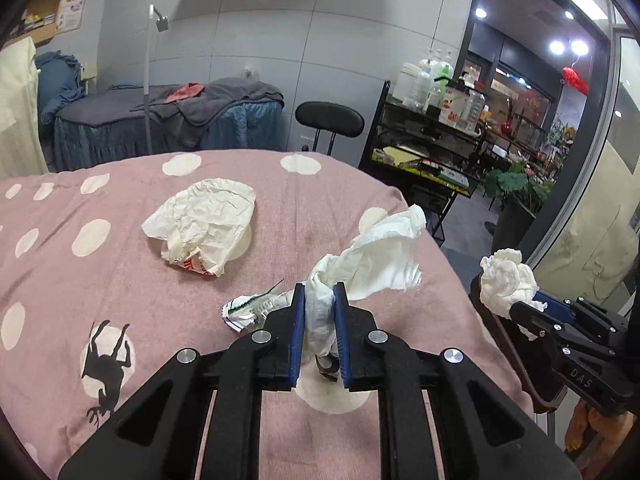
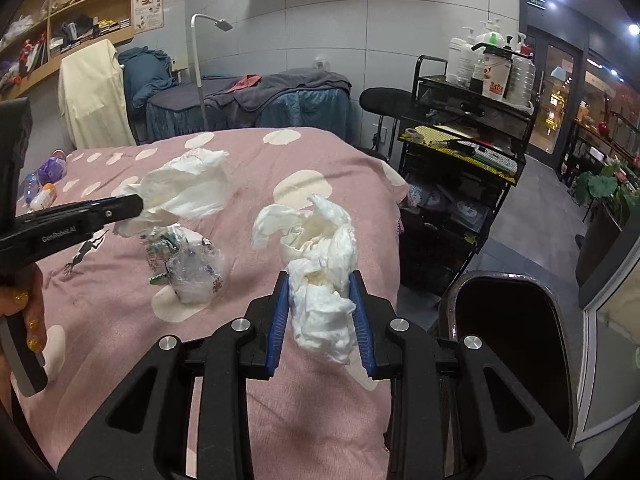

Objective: Collect trash
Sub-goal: 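Carry the tissue over the bin and open the right tool, then move the white tissue over the bin and open the left tool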

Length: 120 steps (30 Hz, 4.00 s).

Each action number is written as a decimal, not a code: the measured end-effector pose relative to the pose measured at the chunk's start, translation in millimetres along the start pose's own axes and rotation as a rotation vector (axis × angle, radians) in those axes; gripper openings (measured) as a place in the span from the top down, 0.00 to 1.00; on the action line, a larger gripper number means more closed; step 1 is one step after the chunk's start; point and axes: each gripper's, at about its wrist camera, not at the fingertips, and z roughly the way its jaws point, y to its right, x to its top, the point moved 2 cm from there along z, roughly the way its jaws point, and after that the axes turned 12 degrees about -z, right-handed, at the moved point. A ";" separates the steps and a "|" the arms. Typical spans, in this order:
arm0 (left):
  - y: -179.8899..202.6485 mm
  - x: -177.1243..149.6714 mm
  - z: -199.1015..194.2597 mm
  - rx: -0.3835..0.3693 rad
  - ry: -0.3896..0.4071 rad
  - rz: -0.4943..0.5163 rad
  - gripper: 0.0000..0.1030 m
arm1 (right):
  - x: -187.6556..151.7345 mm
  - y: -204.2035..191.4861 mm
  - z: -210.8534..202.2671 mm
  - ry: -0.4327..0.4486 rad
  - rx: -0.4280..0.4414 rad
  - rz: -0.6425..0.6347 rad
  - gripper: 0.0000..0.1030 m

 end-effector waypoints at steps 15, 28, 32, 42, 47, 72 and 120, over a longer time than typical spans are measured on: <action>43.9 -35.2 -54.3 -0.109 0.070 -0.005 0.86 | -34.8 20.5 -52.8 0.061 -0.073 0.089 0.70; 100.0 -56.3 -47.2 -0.181 0.035 0.076 0.86 | -89.1 82.5 -73.8 0.010 -0.182 0.232 0.70; 111.9 -60.8 -44.9 -0.199 0.024 0.091 0.86 | -108.4 106.5 -73.7 -0.019 -0.215 0.287 0.70; 132.9 -67.5 -36.8 -0.236 -0.005 0.127 0.86 | -149.4 150.0 -47.8 -0.124 -0.280 0.390 0.70; 142.1 -69.9 -35.8 -0.249 -0.011 0.141 0.86 | -165.6 162.4 -29.8 -0.172 -0.279 0.441 0.46; 216.6 -83.8 2.6 -0.345 -0.119 0.261 0.86 | -172.6 138.7 -81.7 -0.069 -0.323 0.442 0.21; 289.9 -118.7 84.0 -0.305 -0.264 0.459 0.06 | -210.1 143.8 -103.3 -0.084 -0.383 0.528 0.08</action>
